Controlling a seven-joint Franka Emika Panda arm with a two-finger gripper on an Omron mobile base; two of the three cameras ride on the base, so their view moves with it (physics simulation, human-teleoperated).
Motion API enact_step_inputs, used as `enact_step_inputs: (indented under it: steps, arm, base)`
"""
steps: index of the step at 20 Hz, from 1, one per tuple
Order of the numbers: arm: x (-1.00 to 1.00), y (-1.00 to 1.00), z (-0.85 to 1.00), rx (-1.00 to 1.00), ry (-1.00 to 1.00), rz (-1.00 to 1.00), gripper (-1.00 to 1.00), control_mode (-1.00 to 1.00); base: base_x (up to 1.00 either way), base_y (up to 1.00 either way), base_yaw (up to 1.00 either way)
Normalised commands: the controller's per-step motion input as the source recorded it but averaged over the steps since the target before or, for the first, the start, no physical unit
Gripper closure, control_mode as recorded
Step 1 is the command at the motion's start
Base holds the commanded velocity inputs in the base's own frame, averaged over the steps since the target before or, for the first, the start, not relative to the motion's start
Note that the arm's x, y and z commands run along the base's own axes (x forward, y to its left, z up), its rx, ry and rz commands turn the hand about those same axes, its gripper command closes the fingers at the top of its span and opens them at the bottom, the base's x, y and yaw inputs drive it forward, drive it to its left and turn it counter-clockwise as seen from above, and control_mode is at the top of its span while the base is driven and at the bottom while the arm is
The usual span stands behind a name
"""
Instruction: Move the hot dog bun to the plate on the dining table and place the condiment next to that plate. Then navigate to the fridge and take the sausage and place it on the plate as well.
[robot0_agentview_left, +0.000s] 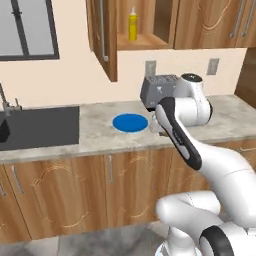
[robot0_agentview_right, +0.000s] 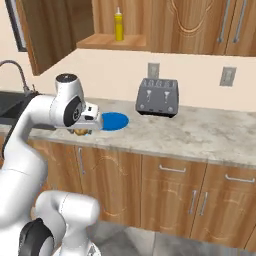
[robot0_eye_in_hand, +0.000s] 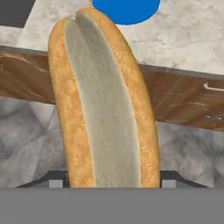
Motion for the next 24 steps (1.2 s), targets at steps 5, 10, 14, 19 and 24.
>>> enact_step_inputs:
  steps: [5, 10, 14, 19, 24]
  arm:
    - [0.0, 0.0, 0.0, 0.0, 0.0, 0.0, 1.0, 1.0]
    - [0.0, 0.0, 0.0, 0.0, 0.0, 0.0, 1.0, 1.0]
    - [0.0, 0.0, 0.0, 0.0, 0.0, 0.0, 1.0, 1.0]
    - [0.0, 0.0, 0.0, 0.0, 0.0, 0.0, 1.0, 1.0]
    - [0.0, 0.0, 0.0, 0.0, 0.0, 0.0, 1.0, 1.0]
  base:
    - [-0.08, 0.0, 0.92]
    - [-0.12, 0.0, 0.91]
    - [-0.14, 0.08, 0.85]
    - [-0.14, 0.07, 0.82]
    - [-0.17, 0.0, 0.8]
